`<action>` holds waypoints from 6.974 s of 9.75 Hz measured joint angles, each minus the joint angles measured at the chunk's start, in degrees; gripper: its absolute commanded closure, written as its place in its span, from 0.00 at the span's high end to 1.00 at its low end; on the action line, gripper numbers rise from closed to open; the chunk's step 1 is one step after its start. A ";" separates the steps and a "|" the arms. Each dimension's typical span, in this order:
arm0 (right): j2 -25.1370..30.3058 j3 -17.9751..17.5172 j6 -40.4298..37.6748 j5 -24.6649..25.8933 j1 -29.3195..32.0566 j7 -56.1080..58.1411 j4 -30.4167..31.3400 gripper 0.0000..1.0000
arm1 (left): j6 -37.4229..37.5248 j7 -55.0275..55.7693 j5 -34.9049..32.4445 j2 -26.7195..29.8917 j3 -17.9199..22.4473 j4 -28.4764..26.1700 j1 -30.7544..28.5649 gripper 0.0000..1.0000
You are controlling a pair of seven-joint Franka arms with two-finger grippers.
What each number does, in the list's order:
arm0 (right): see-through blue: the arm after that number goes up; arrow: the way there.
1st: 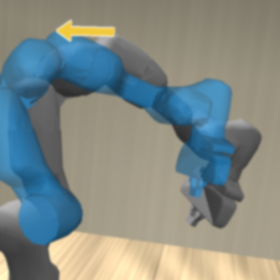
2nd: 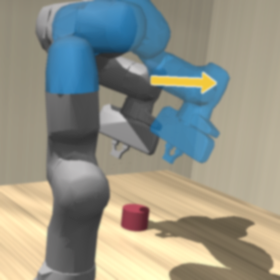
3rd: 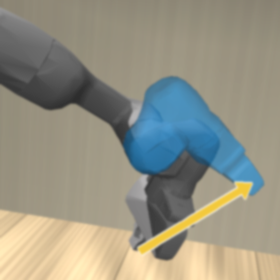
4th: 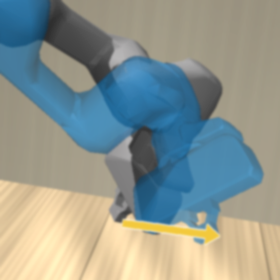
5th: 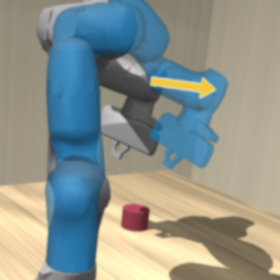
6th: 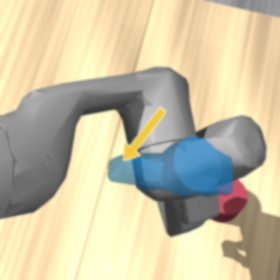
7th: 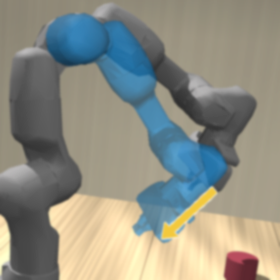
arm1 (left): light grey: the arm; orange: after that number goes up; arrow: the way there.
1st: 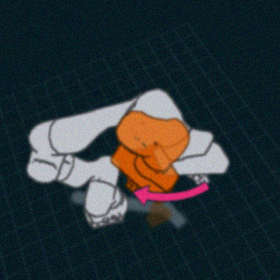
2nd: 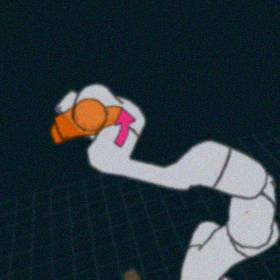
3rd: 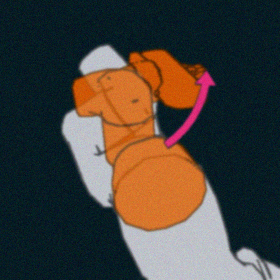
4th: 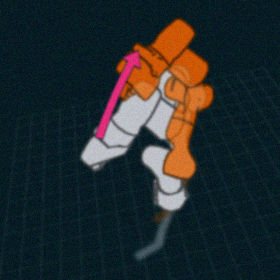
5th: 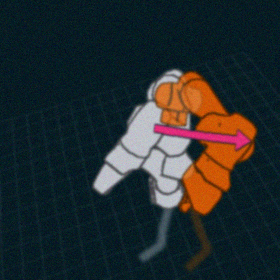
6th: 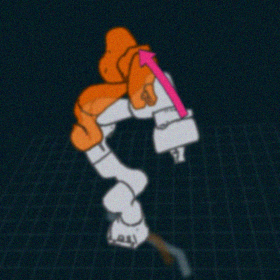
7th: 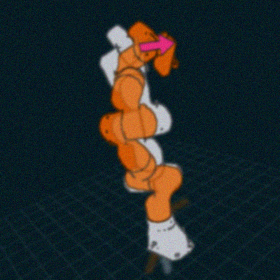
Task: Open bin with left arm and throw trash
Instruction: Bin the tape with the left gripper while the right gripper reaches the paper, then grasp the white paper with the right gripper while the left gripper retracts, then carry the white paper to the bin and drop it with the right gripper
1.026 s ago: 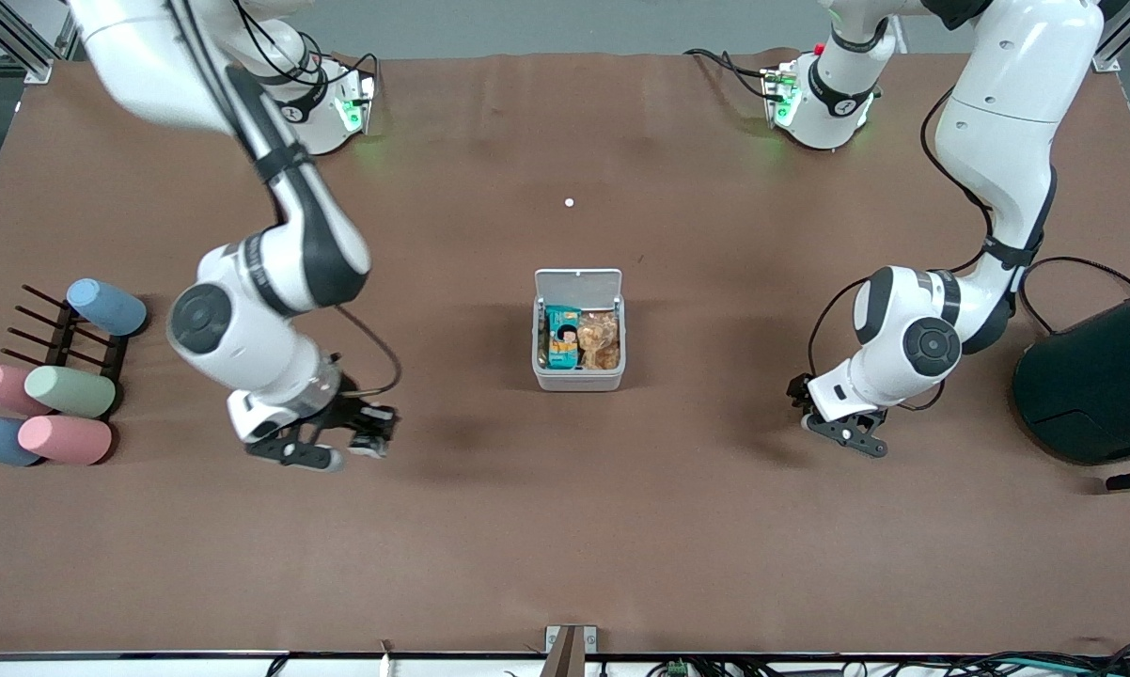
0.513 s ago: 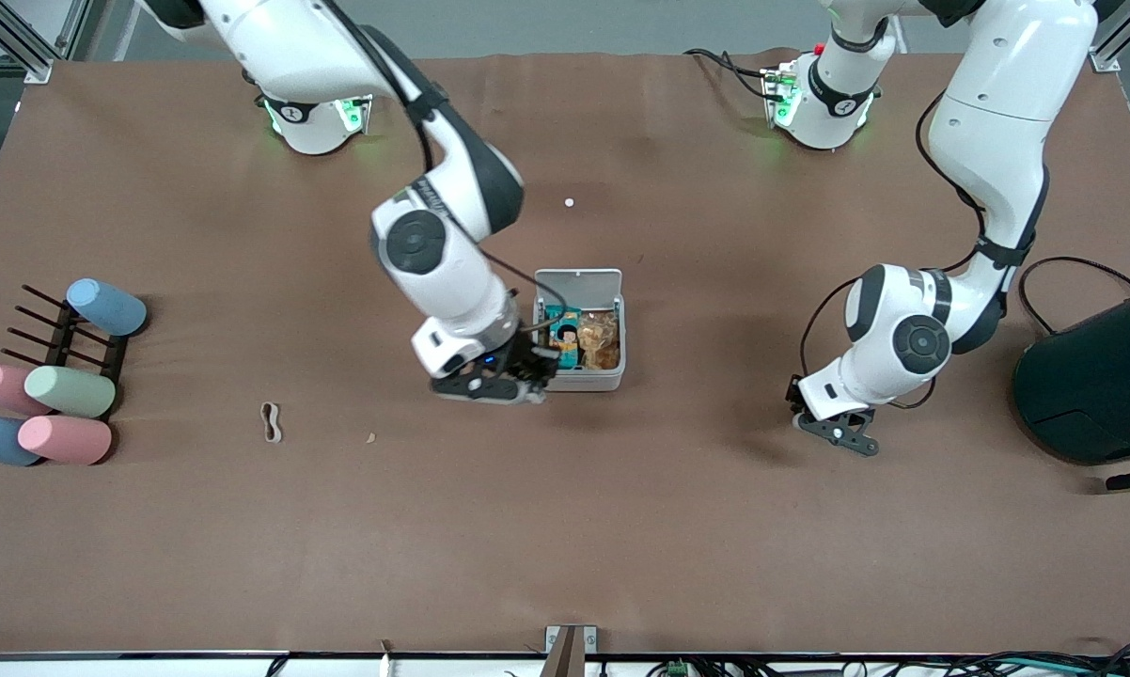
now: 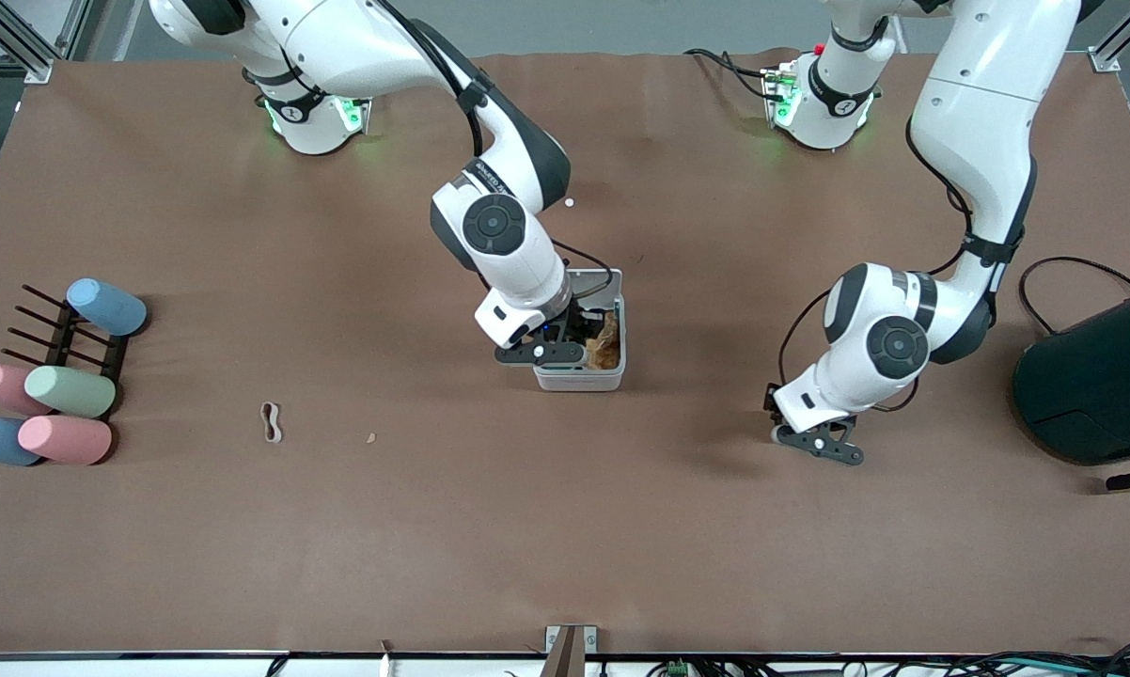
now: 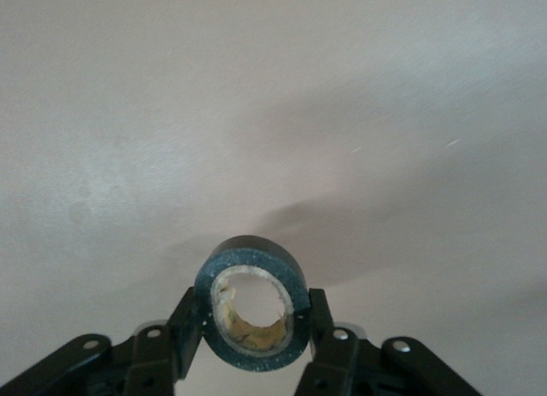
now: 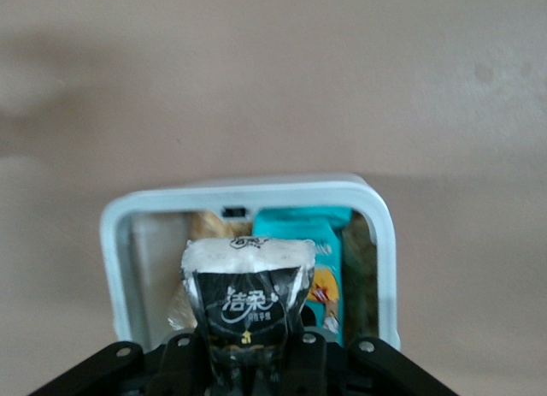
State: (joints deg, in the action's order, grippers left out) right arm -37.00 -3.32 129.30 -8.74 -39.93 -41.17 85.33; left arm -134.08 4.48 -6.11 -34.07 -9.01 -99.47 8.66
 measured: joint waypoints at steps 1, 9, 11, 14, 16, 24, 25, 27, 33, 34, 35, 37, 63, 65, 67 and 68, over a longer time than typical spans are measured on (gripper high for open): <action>-0.02 0.26 -0.83 0.00 0.03 0.03 0.00 0.07 | 3.11 5.11 0.04 0.13 -0.11 2.59 2.65 0.00; 0.15 0.56 -4.37 -0.24 0.05 -0.08 -0.43 0.99 | 8.55 36.01 0.08 1.17 -2.19 7.64 17.50 0.00; 1.79 1.34 -6.64 -0.23 1.72 -0.06 -1.07 0.99 | 10.98 38.00 0.08 2.61 -3.77 7.74 17.56 0.00; 7.92 1.47 -11.42 -0.34 9.07 2.25 -0.96 0.97 | 12.24 40.59 0.09 3.43 -4.66 7.75 17.76 0.00; 13.02 1.57 -12.20 -1.55 15.43 7.96 3.62 0.97 | 12.56 45.23 0.09 3.42 -5.24 7.73 20.09 0.00; 13.82 1.61 4.53 -2.33 44.62 56.15 24.31 0.99 | 12.83 48.66 -0.28 1.69 -5.05 6.37 24.08 1.00; 10.87 1.30 9.41 -2.33 44.49 58.47 25.61 0.99 | 12.84 48.66 -0.97 1.65 -5.06 6.32 24.11 1.00; 7.40 1.23 13.05 -2.33 44.52 62.37 26.35 0.99 | 13.64 48.22 -1.97 1.73 -4.81 6.90 23.87 1.00; 3.34 0.88 20.84 -2.32 43.83 63.91 26.69 0.02 | 30.03 38.30 -2.37 8.81 -4.51 20.16 8.02 1.00; 3.35 0.88 20.84 -2.32 43.79 63.91 26.68 0.00 | 31.26 33.69 -1.45 10.84 -4.62 20.20 4.41 1.00; 3.35 0.89 20.85 -2.32 43.77 63.91 26.67 0.00 | 33.00 28.88 -0.71 12.66 -4.69 20.24 1.38 1.00; 3.37 0.88 20.86 -2.33 43.75 63.80 26.61 0.00 | 38.13 20.57 -0.39 16.92 -4.65 20.49 -3.17 1.00; 6.70 -1.02 1.64 -2.21 1.45 -4.75 6.83 0.42 | 42.00 1.00 7.33 33.08 7.38 11.59 -6.79 1.00; 6.70 -0.39 1.64 -2.21 1.55 -4.75 6.78 0.53 | 42.00 1.18 7.56 32.98 7.43 11.59 -6.99 1.00; 7.07 1.51 2.01 -2.20 1.71 -4.77 6.03 0.55 | 42.00 1.18 7.56 32.98 7.45 11.61 -7.00 1.00; 8.30 3.47 1.94 -2.20 1.81 -4.82 5.35 0.55 | 42.00 1.18 7.56 32.98 7.46 11.62 -7.01 1.00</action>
State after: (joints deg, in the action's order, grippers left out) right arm -28.70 0.15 131.24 -10.94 -38.12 -45.99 90.68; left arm -92.08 5.67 1.45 -1.10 -1.55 -87.85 1.65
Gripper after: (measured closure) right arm 0.445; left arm 0.000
